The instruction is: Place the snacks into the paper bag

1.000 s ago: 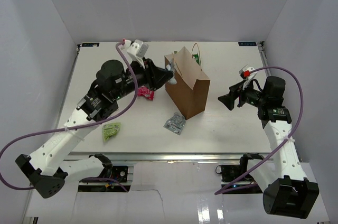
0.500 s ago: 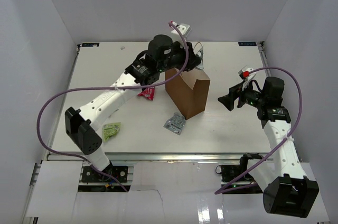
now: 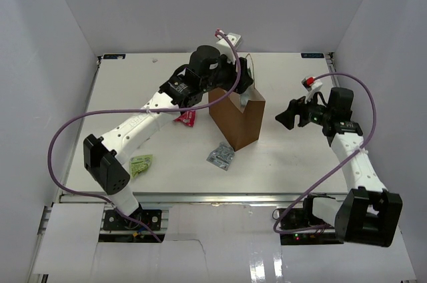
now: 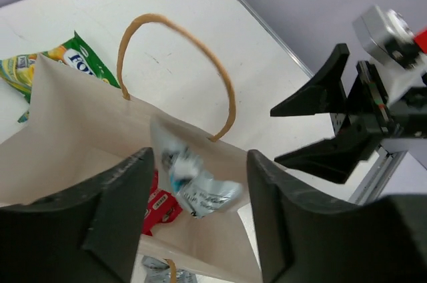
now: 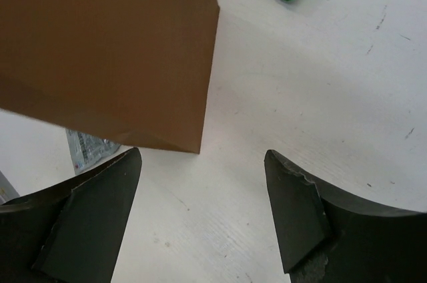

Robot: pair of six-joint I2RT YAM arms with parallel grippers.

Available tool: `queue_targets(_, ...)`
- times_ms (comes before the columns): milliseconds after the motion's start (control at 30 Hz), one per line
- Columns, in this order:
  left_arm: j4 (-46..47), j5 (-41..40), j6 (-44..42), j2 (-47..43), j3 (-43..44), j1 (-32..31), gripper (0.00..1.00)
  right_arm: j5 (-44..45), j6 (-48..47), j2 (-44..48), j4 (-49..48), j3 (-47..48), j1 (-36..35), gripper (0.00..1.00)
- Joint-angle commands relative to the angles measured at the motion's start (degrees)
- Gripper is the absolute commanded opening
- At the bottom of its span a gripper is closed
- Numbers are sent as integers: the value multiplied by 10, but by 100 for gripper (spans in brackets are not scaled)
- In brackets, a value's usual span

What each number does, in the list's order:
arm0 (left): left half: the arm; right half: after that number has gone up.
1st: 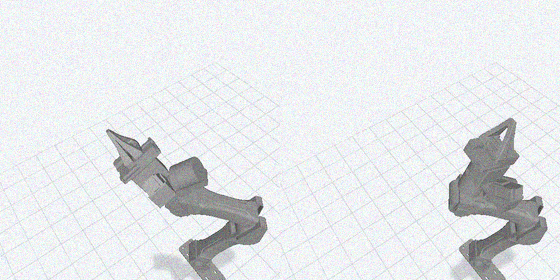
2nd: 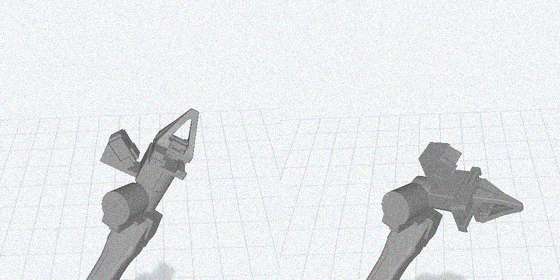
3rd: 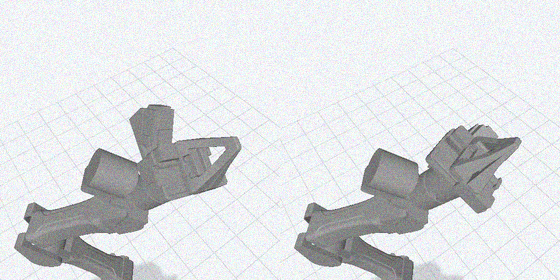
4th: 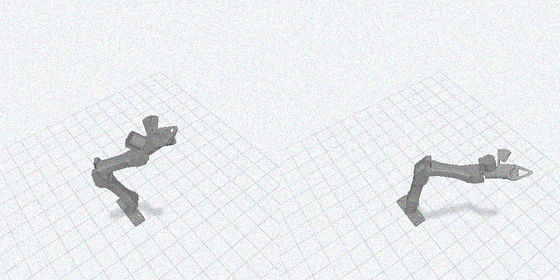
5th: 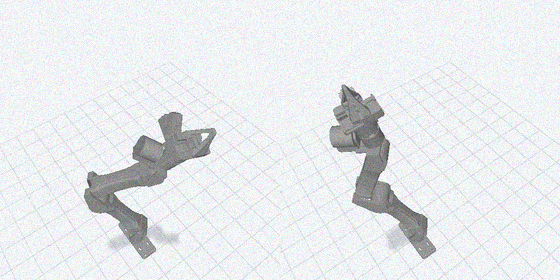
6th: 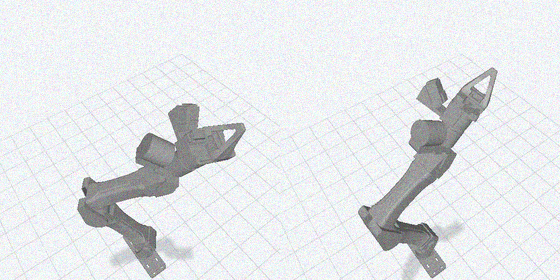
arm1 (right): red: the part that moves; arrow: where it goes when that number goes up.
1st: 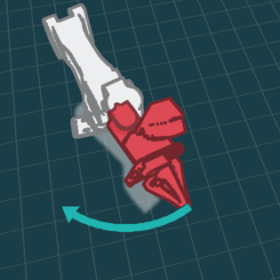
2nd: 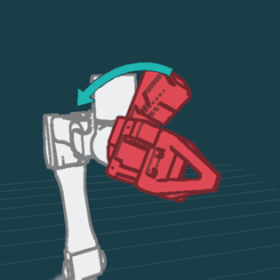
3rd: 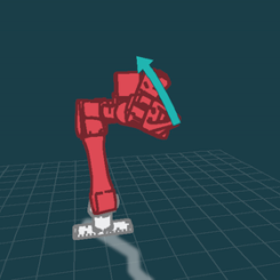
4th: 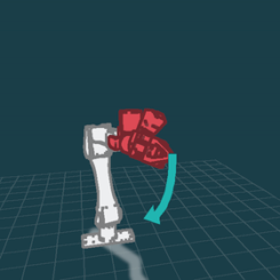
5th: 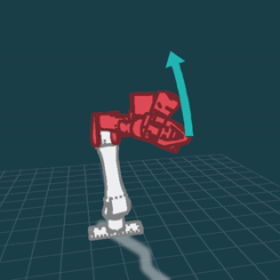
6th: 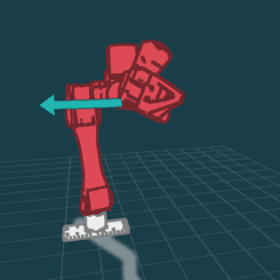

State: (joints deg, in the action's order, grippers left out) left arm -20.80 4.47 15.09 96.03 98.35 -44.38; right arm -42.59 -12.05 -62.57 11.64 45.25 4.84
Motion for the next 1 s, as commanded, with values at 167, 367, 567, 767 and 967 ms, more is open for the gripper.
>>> queue_targets(167, 4, -17, 17, -61, 25, 0, 81, 107, 161, -248, -7, 220, -42, 77)
queue_targets(367, 23, 2, 53, -132, 6, 0, 88, 155, 218, -489, 61, 464, -96, 77)
queue_targets(567, 43, -86, 110, -266, -117, 0, 92, 122, 274, -664, 45, 658, -120, 81)
queue_targets(767, -40, -171, 163, -386, -211, 0, 93, 166, 301, -745, -5, 710, -149, 79)
queue_targets(967, -60, -199, 211, -464, -277, 0, 94, 246, 331, -767, -2, 703, -168, 73)
